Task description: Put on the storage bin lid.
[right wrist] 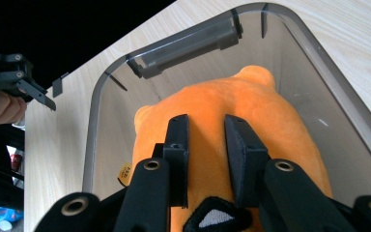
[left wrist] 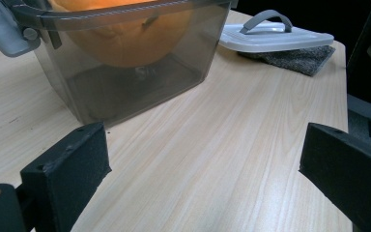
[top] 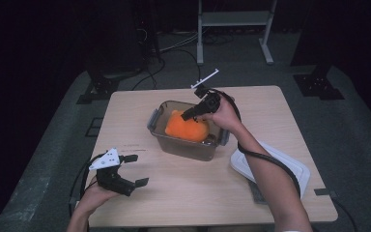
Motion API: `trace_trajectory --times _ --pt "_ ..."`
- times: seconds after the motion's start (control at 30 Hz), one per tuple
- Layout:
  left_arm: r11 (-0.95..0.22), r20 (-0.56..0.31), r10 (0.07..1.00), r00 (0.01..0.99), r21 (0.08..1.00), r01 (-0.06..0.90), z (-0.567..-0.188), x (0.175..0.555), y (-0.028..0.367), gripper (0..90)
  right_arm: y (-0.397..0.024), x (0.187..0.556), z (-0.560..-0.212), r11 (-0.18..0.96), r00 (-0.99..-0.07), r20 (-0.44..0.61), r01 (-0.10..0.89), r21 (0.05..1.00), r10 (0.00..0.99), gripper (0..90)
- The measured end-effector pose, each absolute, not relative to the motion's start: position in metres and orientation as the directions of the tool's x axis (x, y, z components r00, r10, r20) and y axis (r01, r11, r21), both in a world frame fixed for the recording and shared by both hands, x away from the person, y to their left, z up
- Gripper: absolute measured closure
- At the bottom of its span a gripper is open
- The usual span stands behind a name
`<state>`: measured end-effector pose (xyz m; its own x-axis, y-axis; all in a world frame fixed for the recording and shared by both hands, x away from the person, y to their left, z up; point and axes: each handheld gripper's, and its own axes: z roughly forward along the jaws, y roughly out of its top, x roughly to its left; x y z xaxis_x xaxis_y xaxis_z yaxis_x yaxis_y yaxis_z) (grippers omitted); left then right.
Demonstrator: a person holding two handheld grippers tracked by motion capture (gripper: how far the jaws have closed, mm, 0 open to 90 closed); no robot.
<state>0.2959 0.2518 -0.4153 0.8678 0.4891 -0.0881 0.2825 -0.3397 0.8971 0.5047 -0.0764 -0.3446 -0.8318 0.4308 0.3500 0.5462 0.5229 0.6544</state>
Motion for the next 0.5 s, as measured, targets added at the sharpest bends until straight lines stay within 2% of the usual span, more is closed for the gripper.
trace_trajectory --times 0.5 --pt "-0.337 -0.088 0.490 0.867 0.898 0.282 -0.4149 0.2961 0.2521 2.9 -0.0733 0.5036 -0.3516 0.550 -0.831 0.350 0.550 0.628 0.432 72.7"
